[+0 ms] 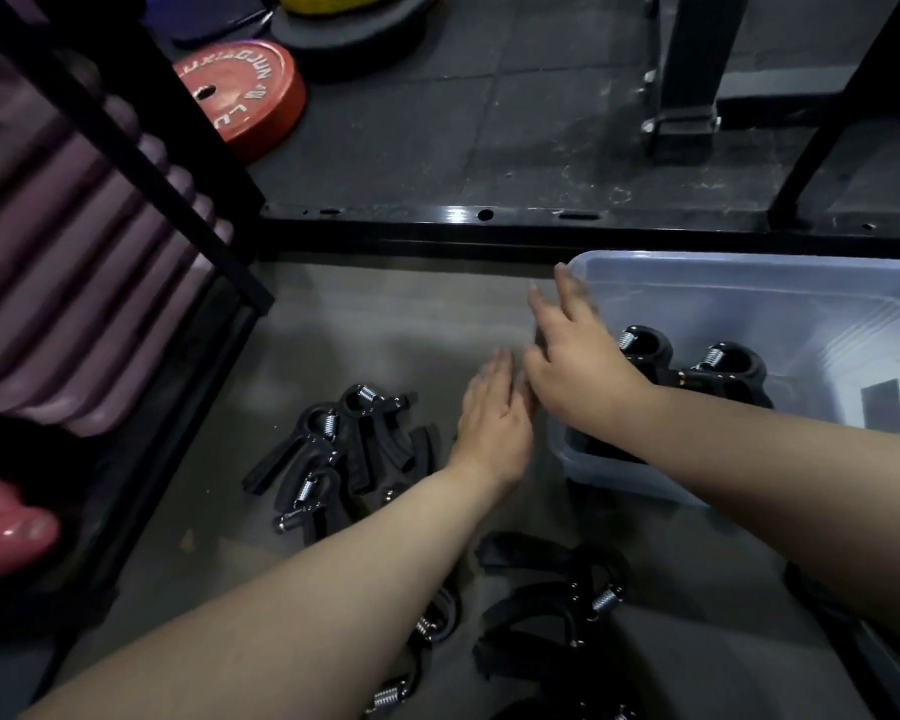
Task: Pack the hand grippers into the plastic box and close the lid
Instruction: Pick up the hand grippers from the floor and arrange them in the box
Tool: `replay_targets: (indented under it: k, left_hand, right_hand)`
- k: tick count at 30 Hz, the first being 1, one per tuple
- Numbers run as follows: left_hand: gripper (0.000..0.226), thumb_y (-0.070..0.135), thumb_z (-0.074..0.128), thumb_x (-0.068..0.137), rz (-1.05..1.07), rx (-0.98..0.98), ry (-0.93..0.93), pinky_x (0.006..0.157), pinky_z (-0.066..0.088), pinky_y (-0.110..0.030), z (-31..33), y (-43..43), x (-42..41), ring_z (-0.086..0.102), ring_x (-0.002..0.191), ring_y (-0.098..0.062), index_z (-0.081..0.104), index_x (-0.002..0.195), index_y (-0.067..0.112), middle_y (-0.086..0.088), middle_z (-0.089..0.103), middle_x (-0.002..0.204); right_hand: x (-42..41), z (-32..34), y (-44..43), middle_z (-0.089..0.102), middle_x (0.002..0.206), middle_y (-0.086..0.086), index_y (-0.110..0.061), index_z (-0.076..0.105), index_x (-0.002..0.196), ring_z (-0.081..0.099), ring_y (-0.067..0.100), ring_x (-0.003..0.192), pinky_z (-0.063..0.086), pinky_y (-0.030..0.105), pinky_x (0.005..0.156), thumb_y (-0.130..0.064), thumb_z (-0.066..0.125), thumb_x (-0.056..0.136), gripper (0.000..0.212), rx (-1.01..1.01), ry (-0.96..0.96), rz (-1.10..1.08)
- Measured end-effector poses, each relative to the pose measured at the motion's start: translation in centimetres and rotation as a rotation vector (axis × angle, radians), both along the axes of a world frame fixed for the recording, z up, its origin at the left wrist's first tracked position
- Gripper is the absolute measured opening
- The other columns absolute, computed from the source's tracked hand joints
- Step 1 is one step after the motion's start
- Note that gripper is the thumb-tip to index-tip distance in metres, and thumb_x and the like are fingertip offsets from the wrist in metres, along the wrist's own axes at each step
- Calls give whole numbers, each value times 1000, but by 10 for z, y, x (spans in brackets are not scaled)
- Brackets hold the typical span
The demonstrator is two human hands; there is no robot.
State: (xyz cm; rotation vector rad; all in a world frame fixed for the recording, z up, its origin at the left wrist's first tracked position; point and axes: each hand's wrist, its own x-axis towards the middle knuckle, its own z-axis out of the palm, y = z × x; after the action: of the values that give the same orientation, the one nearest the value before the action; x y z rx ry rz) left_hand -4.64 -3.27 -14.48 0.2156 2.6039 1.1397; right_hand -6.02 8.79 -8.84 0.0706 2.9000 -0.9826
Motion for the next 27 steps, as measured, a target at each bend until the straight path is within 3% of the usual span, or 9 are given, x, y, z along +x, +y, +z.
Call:
replay_targets:
  k: [3, 5, 8, 11, 13, 17, 19, 23, 27]
  left_hand:
    - [55, 31, 18, 103, -30, -44, 7, 120, 9, -28, -13, -24, 7, 21, 148, -22, 32, 149, 4, -13, 28, 157]
    - [58, 33, 20, 99, 63, -86, -18, 118, 11, -28, -22, -42, 6, 25, 146, -23, 42, 144, 5, -15, 34, 154]
    - [54, 32, 33, 93, 217, -238, -52, 115, 18, -28, -39, -79, -1, 30, 142, -27, 49, 139, 6, -15, 41, 150]
    - [42, 16, 49, 90, 309, -408, -29, 111, 26, -34, -51, -117, -9, 40, 132, -34, 54, 129, 4, -17, 50, 139]
    - [39, 21, 53, 88, 392, -491, -27, 104, 32, -38, -51, -134, -15, 41, 125, -36, 55, 125, 8, -16, 50, 132]
    - [82, 65, 61, 79, 489, -650, -192, 108, 28, -44, -51, -139, -27, 32, 132, -36, 39, 136, 10, -15, 36, 142]
    - [100, 74, 59, 74, 457, -700, -239, 110, 25, -44, -52, -133, -33, 30, 136, -35, 29, 143, 8, -14, 33, 147]
    - [102, 64, 63, 78, 460, -704, -276, 113, 22, -44, -57, -129, -40, 28, 137, -35, 17, 149, 7, -16, 29, 150]
    - [110, 49, 78, 61, 547, -661, -316, 112, 27, -42, -55, -127, -43, 32, 134, -35, 20, 144, 8, -17, 34, 144]
  right_hand:
    - [1, -2, -10, -19, 161, 6, -16, 14, 156, -20, 23, 148, 3, 43, 121, -23, 39, 98, 63, 83, -43, -21]
    - [-1, -2, -14, -22, 161, 6, -14, 13, 156, -22, 23, 147, 1, 41, 121, -22, 38, 98, 63, 106, -67, -35]
    - [-2, 2, -14, -22, 161, 4, -14, 12, 156, -21, 22, 147, 2, 42, 120, -23, 37, 98, 64, 139, -100, -46]
    - [-3, 5, -12, -18, 162, 3, -12, 12, 155, -16, 20, 149, 4, 43, 121, -27, 38, 97, 66, 214, -96, -46]
    - [-3, 6, -11, -17, 162, 2, -10, 13, 155, -15, 20, 149, 3, 42, 121, -27, 38, 96, 65, 232, -97, -49]
    - [-3, 5, -12, -16, 162, 2, -10, 15, 154, -16, 19, 149, 3, 42, 120, -25, 38, 96, 64, 183, -85, -45]
    - [-2, 2, -12, -16, 162, 2, -9, 16, 154, -16, 19, 149, 4, 42, 121, -24, 38, 96, 63, 167, -64, -48]
    - [-1, 0, -11, -15, 162, 2, -9, 15, 154, -18, 19, 148, 2, 39, 121, -24, 36, 98, 62, 153, -43, -43]
    - [2, 0, -12, -17, 162, 1, -9, 14, 155, -19, 17, 148, 1, 38, 121, -26, 35, 98, 62, 137, -37, -45]
